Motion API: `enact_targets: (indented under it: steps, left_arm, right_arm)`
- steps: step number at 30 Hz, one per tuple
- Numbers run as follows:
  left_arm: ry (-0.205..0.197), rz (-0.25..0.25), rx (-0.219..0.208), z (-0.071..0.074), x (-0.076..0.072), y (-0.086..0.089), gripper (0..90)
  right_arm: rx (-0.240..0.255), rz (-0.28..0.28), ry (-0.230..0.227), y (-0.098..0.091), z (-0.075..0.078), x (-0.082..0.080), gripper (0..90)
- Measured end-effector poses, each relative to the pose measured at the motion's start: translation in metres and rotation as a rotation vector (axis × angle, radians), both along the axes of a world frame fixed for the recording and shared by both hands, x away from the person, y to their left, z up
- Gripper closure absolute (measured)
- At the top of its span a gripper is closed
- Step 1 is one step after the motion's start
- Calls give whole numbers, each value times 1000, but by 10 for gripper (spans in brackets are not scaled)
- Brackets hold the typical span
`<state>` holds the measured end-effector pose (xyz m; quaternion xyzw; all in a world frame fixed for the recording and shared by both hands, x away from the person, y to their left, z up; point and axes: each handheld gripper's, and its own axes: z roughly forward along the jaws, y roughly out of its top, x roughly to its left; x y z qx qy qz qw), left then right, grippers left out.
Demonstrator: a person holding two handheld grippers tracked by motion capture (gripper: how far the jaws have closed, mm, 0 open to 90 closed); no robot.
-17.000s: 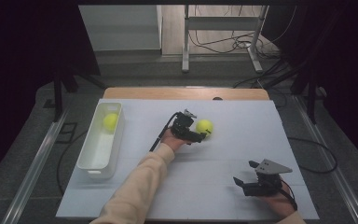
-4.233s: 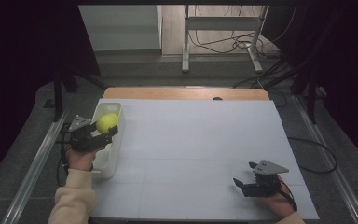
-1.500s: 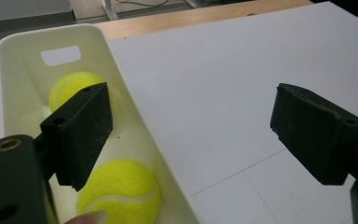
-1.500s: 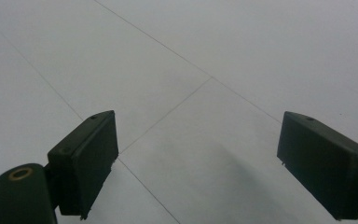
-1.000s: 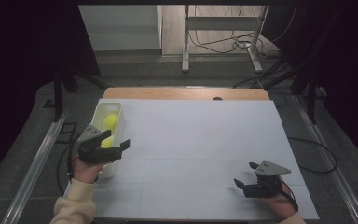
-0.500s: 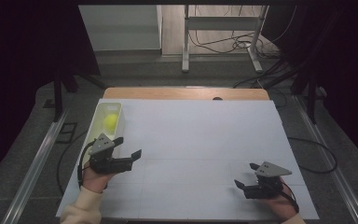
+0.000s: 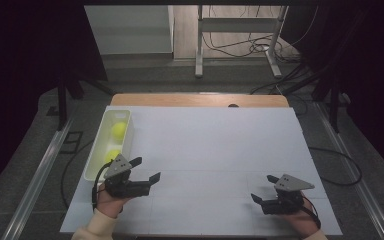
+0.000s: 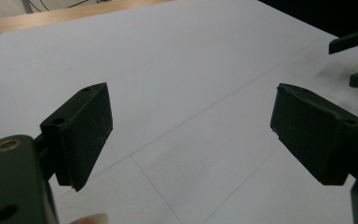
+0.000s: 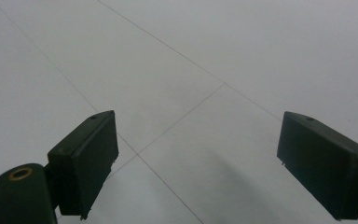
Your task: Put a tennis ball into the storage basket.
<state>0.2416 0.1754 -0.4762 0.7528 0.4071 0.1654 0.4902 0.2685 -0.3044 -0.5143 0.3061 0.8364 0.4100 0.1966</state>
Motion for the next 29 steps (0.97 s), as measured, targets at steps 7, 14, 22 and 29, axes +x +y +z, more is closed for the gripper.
enact_targets:
  steps: [7, 14, 22, 29]
  left_arm:
    - [-3, 1, 19, -15, -9, -5, 137]
    - [10, -8, 49, -25, -15, -3, 137]
    - [30, 16, 64, -34, -17, 5, 138]
    - [42, 15, 62, -36, -15, 3, 138]
  right_arm:
    - [26, 6, 0, -1, 1, -2, 128]
    - [23, 5, -4, -1, 1, -2, 128]
    - [16, 7, -2, 0, 0, -1, 128]
    - [22, 17, -11, -1, 1, -2, 128]
